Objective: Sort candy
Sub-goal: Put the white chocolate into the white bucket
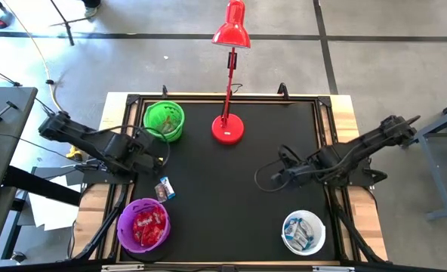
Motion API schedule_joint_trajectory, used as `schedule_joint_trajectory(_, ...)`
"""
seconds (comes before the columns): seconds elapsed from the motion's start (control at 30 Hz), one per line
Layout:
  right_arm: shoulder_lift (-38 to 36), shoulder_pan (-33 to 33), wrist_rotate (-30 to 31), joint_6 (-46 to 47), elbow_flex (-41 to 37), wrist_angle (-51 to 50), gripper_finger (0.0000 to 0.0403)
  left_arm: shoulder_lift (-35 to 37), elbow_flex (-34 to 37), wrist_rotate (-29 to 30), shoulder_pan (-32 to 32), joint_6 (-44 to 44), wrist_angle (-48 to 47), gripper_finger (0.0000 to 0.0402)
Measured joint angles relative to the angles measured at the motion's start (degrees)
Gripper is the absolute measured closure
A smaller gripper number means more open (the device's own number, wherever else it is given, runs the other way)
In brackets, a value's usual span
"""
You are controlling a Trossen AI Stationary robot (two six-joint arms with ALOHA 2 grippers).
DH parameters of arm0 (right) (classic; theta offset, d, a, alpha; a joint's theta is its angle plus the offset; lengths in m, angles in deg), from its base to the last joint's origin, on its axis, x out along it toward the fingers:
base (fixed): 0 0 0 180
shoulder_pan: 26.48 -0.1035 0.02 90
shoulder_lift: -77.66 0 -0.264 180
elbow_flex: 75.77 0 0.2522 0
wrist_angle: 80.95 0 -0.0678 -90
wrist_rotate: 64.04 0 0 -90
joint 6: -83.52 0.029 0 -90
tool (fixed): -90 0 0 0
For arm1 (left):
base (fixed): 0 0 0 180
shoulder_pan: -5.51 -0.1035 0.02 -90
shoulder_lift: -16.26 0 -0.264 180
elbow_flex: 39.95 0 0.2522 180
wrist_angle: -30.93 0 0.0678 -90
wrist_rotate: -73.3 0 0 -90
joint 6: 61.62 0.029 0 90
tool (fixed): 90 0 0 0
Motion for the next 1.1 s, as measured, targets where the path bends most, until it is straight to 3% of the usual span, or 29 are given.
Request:
schedule_joint_trajectory(0.13, 0.00, 1.38, 0.01, -4.09, 0.00, 0.14, 0.0287, -0.12, 4.01, -5.08, 0.13, -1.36, 0.50, 0.0248)
schedule_joint_trajectory(0.3, 0.00, 3.95, 0.03, -11.12, 0.00, -0.20, 0.0287, -0.23, 8.66, -7.11, 0.15, -3.31, 4.62, 0.0248)
schedule_joint_trajectory(0.6, 0.00, 10.07, 4.83, -22.57, 0.00, -0.89, 0.0287, -0.28, 14.74, -8.82, 0.15, -6.18, 23.67, 0.0248)
schedule_joint_trajectory(0.83, 0.02, 12.92, 4.84, -31.98, 0.00, -0.88, 0.0287, -0.79, 15.39, -9.24, -0.05, -13.62, 23.57, 0.0248)
schedule_joint_trajectory(1.1, 0.04, 16.15, 4.82, -41.16, 0.00, -0.90, 0.0287, -1.11, 15.37, -13.96, -0.70, -17.27, 24.39, 0.0248)
